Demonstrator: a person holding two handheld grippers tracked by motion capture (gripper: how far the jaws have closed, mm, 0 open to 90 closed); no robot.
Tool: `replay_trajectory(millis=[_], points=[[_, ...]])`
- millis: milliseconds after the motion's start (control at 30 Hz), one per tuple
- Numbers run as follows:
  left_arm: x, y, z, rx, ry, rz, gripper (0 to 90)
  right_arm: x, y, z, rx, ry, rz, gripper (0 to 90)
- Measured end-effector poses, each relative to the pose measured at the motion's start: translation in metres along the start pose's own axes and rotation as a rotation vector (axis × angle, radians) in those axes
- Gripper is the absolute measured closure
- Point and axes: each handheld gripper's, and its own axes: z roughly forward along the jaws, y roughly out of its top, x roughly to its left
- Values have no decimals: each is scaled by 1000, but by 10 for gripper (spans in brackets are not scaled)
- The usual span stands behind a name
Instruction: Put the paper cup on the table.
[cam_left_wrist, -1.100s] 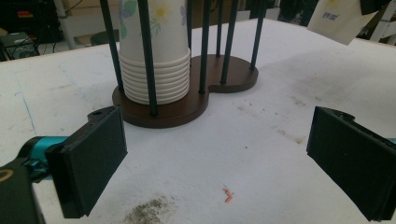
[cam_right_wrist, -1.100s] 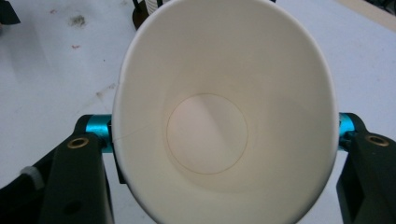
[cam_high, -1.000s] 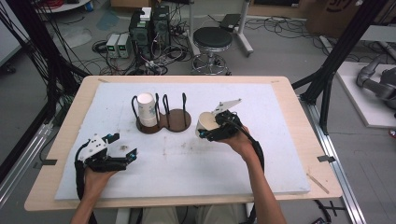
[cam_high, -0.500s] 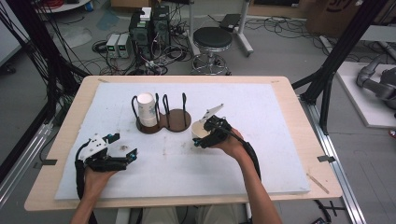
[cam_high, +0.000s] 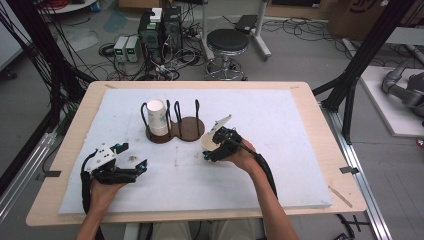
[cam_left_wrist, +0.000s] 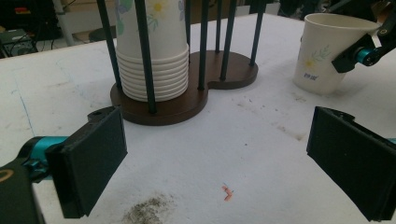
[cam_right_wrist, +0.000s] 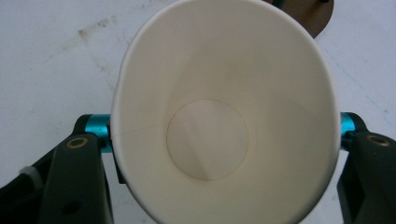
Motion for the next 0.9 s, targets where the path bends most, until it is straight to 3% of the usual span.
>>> replay_trajectory(millis=[233, 400, 633, 900], points=[[0, 0, 0, -1, 3, 4, 49, -2, -2, 1, -12, 10, 5, 295], [-1, 0, 0, -5, 6, 5, 49, -2, -4, 6, -10, 36, 28, 149], [-1, 0, -1, -5, 3, 4, 49, -2, -7, 8, -15, 27, 41, 147], [-1, 0, -1, -5, 5, 7, 48, -3, -24, -4, -62, 12, 75, 148]])
